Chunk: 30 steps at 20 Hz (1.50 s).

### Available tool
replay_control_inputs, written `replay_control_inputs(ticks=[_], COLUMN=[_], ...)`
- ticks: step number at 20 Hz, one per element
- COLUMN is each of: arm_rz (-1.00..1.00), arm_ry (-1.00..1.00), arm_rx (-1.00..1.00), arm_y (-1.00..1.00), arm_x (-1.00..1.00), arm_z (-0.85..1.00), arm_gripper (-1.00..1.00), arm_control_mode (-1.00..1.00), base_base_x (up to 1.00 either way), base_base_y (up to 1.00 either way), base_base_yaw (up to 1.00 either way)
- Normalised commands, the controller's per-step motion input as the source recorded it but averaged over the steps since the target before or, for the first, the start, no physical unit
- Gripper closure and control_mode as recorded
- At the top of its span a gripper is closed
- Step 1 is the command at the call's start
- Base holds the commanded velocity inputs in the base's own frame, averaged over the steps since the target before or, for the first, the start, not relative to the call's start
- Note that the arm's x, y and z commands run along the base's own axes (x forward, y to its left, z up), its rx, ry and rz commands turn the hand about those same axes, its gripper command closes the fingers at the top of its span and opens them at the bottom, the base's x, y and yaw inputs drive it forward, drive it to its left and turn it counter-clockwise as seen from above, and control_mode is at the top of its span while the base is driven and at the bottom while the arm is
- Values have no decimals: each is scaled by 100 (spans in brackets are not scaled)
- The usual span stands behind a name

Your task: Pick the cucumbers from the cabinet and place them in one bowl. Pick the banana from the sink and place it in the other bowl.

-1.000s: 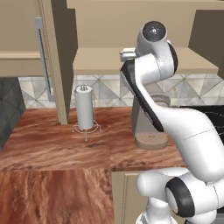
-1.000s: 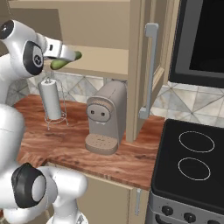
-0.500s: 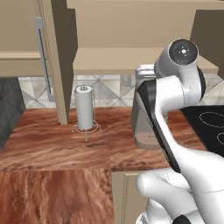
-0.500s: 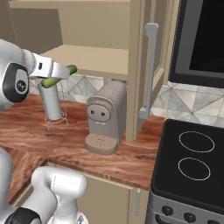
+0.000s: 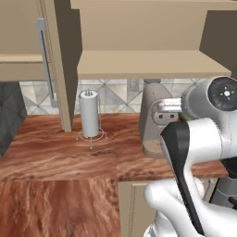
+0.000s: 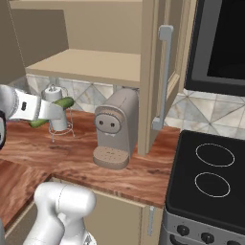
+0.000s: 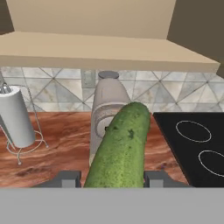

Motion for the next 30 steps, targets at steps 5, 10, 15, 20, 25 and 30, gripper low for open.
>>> replay_control_inputs(ticks=[5, 10, 15, 20, 25, 30], arm_rz=[0, 1, 0, 0, 0, 0], arm_ry=[4, 0, 0, 0, 0, 0], arm_rx=[3, 1, 0, 0, 0, 0], arm_y=[-1, 2, 0, 0, 0, 0], arm_x=[-66, -19, -15, 0, 0, 0], arm_z=[-11, 0, -2, 0, 0, 0], arm_gripper=[100, 100, 100, 100, 100, 100], arm_control_mode=[-100, -100, -100, 100, 100, 100], base_base_x=[0, 0, 0, -48, -61, -60], base_base_y=[0, 0, 0, -10, -37, -39], base_base_yaw=[0, 0, 0, 0, 0, 0])
